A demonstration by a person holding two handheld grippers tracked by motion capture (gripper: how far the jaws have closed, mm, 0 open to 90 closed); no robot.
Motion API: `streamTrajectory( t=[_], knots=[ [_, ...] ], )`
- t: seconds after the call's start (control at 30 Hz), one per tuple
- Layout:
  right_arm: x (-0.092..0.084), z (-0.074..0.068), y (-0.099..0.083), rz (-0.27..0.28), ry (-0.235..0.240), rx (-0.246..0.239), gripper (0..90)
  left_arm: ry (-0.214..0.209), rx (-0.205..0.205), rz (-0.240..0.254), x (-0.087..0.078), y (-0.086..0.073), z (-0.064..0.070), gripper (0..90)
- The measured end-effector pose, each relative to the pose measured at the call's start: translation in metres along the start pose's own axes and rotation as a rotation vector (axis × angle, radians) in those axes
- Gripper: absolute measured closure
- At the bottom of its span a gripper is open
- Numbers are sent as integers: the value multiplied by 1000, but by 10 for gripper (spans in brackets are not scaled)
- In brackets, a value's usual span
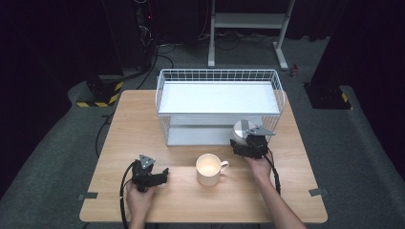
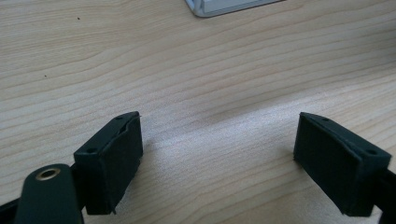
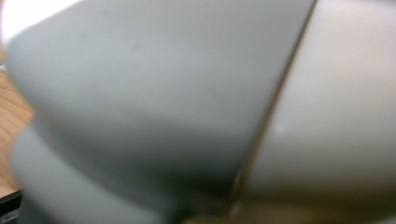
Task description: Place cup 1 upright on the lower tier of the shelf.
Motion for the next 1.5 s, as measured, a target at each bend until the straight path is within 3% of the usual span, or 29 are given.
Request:
streamTrajectory(
  t=[0.3,0.9,1.0,1.07,1.2,1.27,1.37,1.5],
  knots=[
    [14,1,4,-10,-8,6,184,0,0,0,0,0,0,159],
    [30,6,12,24,-44,-52,182,0,0,0,0,0,0,159],
    [30,7,12,22,-42,-52,179,2,-3,0,0,0,0,159],
    [30,6,11,9,-43,-14,159,4,0,-2,0,0,0,159],
    [30,10,11,-2,-34,-12,132,4,0,-2,0,0,0,159],
    [29,11,11,-13,-26,18,122,4,0,-2,0,0,0,159],
    [27,11,11,-7,-23,-12,121,4,0,-2,0,0,0,159],
    [23,10,9,-11,-24,-4,122,4,-1,-2,0,0,0,159]
  ],
)
Point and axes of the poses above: each handheld gripper's, and its own axes: x roughly forward along the jaws, y roughly out of its top, z roughly to its right, the point moved 2 cm from there along x, roughly forward along the jaws, and after that the axes turned 15 degrees about x, right-handed, at the moved point
